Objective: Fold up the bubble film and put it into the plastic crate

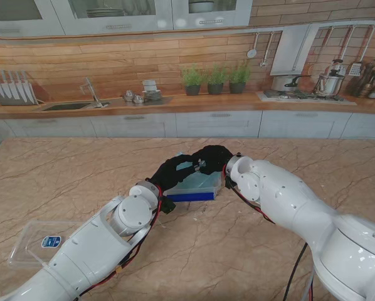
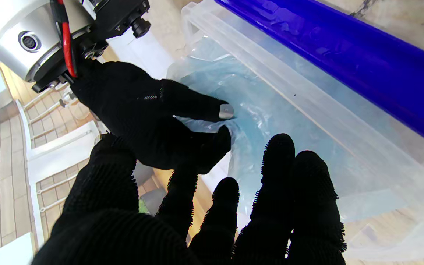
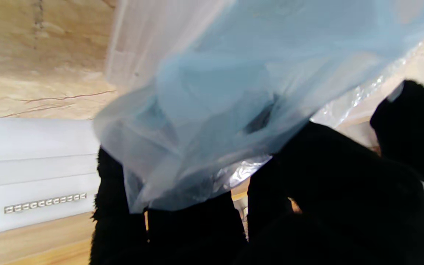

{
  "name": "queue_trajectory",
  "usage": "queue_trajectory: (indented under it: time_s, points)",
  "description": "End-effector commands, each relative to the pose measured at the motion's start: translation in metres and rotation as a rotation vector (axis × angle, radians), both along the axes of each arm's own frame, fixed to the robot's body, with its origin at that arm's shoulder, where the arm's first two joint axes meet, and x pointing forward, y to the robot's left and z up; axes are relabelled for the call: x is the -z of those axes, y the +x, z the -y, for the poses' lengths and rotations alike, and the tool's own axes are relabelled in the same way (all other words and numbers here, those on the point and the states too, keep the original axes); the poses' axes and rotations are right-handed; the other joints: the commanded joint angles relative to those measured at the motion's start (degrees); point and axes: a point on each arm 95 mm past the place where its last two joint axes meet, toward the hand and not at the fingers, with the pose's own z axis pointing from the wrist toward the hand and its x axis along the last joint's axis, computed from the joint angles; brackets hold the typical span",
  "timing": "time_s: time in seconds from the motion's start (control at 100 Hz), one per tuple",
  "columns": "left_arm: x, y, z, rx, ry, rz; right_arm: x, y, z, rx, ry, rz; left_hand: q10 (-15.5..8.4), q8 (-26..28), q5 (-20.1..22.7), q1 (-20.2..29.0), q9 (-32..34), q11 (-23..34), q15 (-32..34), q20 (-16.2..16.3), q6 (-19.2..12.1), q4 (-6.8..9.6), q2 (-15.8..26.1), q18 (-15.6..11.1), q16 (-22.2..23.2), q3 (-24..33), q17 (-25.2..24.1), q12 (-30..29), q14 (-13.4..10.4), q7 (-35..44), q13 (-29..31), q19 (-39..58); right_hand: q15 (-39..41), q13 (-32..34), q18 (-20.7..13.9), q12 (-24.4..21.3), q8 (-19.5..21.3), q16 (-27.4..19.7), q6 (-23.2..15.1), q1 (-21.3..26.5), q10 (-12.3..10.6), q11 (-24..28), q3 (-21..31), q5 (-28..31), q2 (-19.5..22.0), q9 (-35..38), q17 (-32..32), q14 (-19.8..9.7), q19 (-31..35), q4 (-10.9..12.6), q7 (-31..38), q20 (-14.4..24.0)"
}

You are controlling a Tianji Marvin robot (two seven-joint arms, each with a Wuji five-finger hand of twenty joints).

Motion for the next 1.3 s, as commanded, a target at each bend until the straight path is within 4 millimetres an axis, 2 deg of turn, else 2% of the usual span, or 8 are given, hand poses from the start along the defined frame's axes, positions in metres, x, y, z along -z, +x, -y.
queue_trajectory:
  time_s: [0.0,0.27,0.47,0.62,0.84,1.07,1.15,1.29]
  points:
    - [0.001,-0.003,0.001,-0.003,-0.011,0.015,0.013,-0.007,-0.007,-0.031,-0.031,-0.027,-0.74,0.18,0.05,1.40,-0.64,0.66,-1.79,-1.71,-0.22,1.53,2.25,-0.81,-1.44,-0.84,-1.90,0.44,0.13,-0.12,-1.45,-1.26,-0.47,2.10,-5.06,-0.76,-0.32,-0.87,-2.84,2.18,-0.55,-0.73,2.85,1.62,1.41,1.58,1.63,-0.46,-7.49,-1.94,1.43,-4.90]
    - [-0.003,-0.005,-0.007,0.002,-0.034,0.090,0.032,-0.013,-0.004,-0.086,-0.164,0.011,-0.57,0.62,1.16,1.14,2.06,1.49,-11.33,-13.14,-0.37,1.43,1.99,-1.42,-8.01,-0.11,-8.00,0.99,-3.74,0.21,-6.09,-10.91,0.41,2.08,-4.34,-0.39,-0.65,-0.44,-2.26,1.09,0.06,0.13,1.55,1.21,0.36,1.13,1.59,-0.04,-6.38,-1.70,1.48,-4.49]
    - [-0.002,-0.003,-0.011,0.005,-0.022,0.102,0.041,-0.017,-0.007,-0.135,-0.239,0.017,1.27,0.88,2.87,1.22,6.18,3.10,-17.32,-20.22,0.22,1.40,1.91,-7.78,-13.29,0.78,-9.76,2.02,-7.22,0.69,-7.91,-20.60,1.49,2.78,-6.06,-0.71,-0.74,-0.31,-2.77,1.48,-0.28,0.86,1.62,1.78,-0.68,1.95,2.29,-0.57,-5.17,-1.42,1.98,-4.42]
    - [0.000,-0.002,-0.008,0.000,-0.058,0.125,0.047,-0.019,-0.009,-0.157,-0.287,0.021,2.39,1.12,4.47,1.43,8.19,4.03,-18.90,-21.21,0.62,1.48,1.99,-9.87,-16.02,1.77,-9.36,2.53,-8.18,1.53,-7.56,-21.69,2.69,3.78,-6.79,-0.61,-0.84,-0.02,-3.23,1.40,-0.55,1.52,1.84,2.53,-1.13,2.93,3.17,-0.97,-4.03,-1.61,2.53,-3.99]
    - [0.004,-0.001,-0.003,0.037,-0.038,0.128,0.049,-0.022,-0.010,-0.153,-0.289,0.069,2.63,1.34,4.88,1.11,7.95,3.86,-18.86,-21.36,0.52,1.47,1.98,-9.70,-17.06,2.35,-9.17,2.55,-8.26,2.08,-7.84,-21.78,4.84,0.95,-5.66,-0.02,-0.61,0.67,-2.71,-1.52,0.11,3.98,-0.43,0.06,-2.41,-0.30,0.38,-0.36,-3.10,-0.90,2.44,-3.23]
    - [0.015,-0.002,-0.003,0.025,-0.015,0.118,0.040,-0.027,-0.007,-0.140,-0.287,0.180,0.55,1.38,2.83,0.78,3.60,3.19,-21.08,-23.03,-0.21,1.48,2.24,-10.79,-19.32,3.49,-12.27,2.34,-10.57,1.97,-12.40,-25.16,4.36,-3.41,-2.88,0.69,-0.41,0.28,-2.47,-6.15,0.06,5.19,-1.27,-3.96,-3.94,-5.18,-6.84,-0.78,-5.26,-0.72,1.39,-4.10]
    - [0.021,-0.003,-0.004,0.010,-0.008,0.140,0.036,-0.029,-0.005,-0.142,-0.282,0.218,-1.17,1.78,1.09,0.44,0.51,3.13,-23.58,-26.07,-0.94,1.39,2.35,-15.76,-21.50,4.60,-16.11,2.14,-12.92,2.94,-16.33,-30.61,4.10,-4.01,-2.95,0.74,-0.38,0.13,-2.51,-6.28,-0.02,5.14,-1.20,-4.60,-3.98,-5.97,-7.39,-0.96,-5.53,-0.61,1.33,-4.34]
    - [0.029,-0.005,-0.007,-0.009,-0.006,0.172,0.030,-0.031,-0.004,-0.147,-0.281,0.263,-3.22,1.80,-1.33,-0.39,-2.77,3.12,-25.29,-33.72,-1.60,1.23,2.47,-21.60,-25.23,6.04,-14.89,1.92,-16.58,4.26,-20.74,-45.59,4.19,-4.29,-2.99,0.97,-0.30,0.04,-2.54,-6.13,-0.08,5.51,-0.91,-4.88,-3.33,-6.30,-8.09,-1.11,-5.65,-0.44,1.60,-4.63]
